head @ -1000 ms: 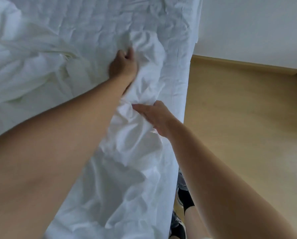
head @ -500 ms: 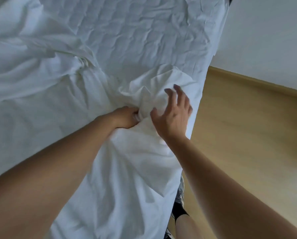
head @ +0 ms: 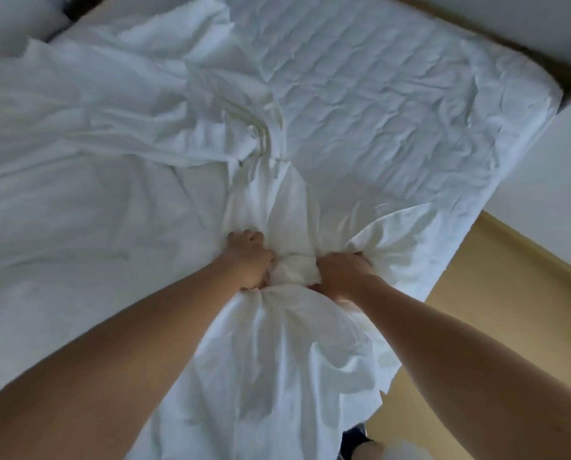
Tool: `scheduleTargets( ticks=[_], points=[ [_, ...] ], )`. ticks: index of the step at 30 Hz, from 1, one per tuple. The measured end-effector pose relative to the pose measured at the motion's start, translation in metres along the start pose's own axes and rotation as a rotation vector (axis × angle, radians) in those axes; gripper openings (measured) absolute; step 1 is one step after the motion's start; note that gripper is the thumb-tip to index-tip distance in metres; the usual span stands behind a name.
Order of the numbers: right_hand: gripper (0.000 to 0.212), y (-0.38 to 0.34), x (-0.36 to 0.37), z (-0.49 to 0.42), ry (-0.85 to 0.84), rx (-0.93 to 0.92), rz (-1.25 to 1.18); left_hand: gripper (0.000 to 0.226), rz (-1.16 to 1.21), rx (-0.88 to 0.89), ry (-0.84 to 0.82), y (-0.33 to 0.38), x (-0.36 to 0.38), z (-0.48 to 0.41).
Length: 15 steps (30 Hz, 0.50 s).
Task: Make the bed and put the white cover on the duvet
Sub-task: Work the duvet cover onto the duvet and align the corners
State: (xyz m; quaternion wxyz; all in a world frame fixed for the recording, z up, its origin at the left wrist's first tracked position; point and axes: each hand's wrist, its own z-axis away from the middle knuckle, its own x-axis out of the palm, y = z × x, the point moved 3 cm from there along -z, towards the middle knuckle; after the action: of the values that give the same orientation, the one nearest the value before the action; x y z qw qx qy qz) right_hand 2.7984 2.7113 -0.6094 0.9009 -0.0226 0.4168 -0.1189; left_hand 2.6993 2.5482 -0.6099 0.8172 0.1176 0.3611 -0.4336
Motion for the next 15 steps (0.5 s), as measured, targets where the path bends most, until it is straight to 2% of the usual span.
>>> scheduleTargets(
  ticks=[3,5,7,10,15],
  points=[
    [0.055,0.008,-0.006,-0.009,0.078,-0.021,-0.069,0.034,0.015,0.040,0.205,0.001,0.006,-0.008],
    [0.048,0.024,-0.022,-0.017,0.174,-0.026,-0.135,0.025,0.213,0.001,0.279,-0.006,-0.004,-0.010],
    [0.050,0.048,-0.051,-0.028,0.288,0.003,-0.223,0.014,0.422,-0.061,0.429,-0.009,-0.034,-0.016],
    [0.045,0.107,-0.116,-0.046,0.408,0.123,-0.319,0.017,0.485,-0.129,0.708,0.004,-0.119,-0.043],
    [0.053,0.227,-0.219,-0.053,0.570,0.255,-0.449,0.021,0.456,-0.178,1.075,0.049,-0.293,-0.127]
  ],
)
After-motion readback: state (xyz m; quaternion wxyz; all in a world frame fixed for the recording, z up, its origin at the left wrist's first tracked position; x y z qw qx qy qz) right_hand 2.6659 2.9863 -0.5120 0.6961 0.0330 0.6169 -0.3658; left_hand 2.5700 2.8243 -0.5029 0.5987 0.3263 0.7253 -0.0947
